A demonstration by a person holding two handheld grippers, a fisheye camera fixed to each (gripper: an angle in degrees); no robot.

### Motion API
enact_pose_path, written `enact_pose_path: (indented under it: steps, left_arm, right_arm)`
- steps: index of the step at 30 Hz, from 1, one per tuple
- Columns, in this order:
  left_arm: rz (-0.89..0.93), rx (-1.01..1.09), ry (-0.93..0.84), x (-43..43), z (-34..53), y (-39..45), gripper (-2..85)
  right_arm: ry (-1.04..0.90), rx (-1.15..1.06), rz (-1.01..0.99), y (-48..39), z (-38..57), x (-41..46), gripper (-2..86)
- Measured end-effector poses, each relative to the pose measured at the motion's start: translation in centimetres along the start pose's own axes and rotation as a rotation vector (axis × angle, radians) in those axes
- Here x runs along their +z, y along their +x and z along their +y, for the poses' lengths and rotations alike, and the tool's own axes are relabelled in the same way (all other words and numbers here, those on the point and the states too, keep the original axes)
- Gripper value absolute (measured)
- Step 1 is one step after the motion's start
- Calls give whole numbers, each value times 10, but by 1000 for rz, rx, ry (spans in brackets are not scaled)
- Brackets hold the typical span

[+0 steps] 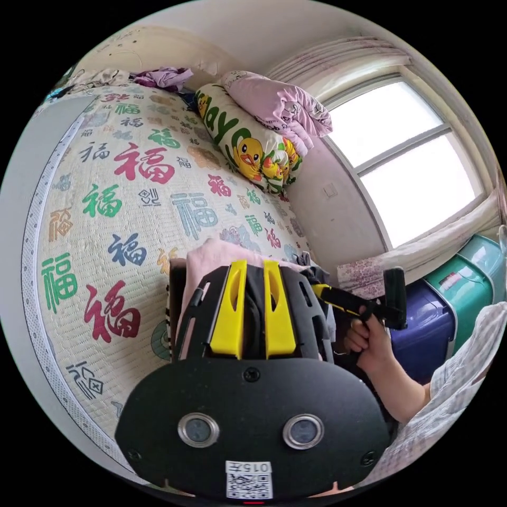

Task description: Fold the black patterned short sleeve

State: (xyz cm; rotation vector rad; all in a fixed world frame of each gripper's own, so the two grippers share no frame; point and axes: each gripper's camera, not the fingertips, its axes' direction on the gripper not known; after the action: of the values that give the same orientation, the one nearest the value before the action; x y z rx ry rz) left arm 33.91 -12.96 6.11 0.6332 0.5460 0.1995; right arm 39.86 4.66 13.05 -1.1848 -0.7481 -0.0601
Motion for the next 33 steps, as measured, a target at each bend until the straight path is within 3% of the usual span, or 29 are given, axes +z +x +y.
enact_pose_path:
  steps: [5,8,14,17,23,28,33]
  left_arm:
    - [-80,-2,-222,16,-18,16,85]
    - [-121,66,-171,-6,-12,42,21]
    - [39,66,56,-117,1,63,-3]
    - [130,53,130,-198,14,58,-6]
    - [54,33,318,-413,52,19,-7]
    - [-188,32,448,-628,84,-21,-8]
    - [-274,10,463,-768,113,-56,-8]
  right_arm:
    - [9,-7,-32,-12,25,-20,13]
    - [27,-26,-36,-27,38,-37,12]
    - [152,-125,-116,-81,78,-104,10]
    - [232,-205,-137,-132,100,-148,10]
    - [327,-296,-148,-272,135,-178,8]
    - [312,-259,-247,-376,157,-123,8]
    - [190,-103,-471,-476,174,-17,7]
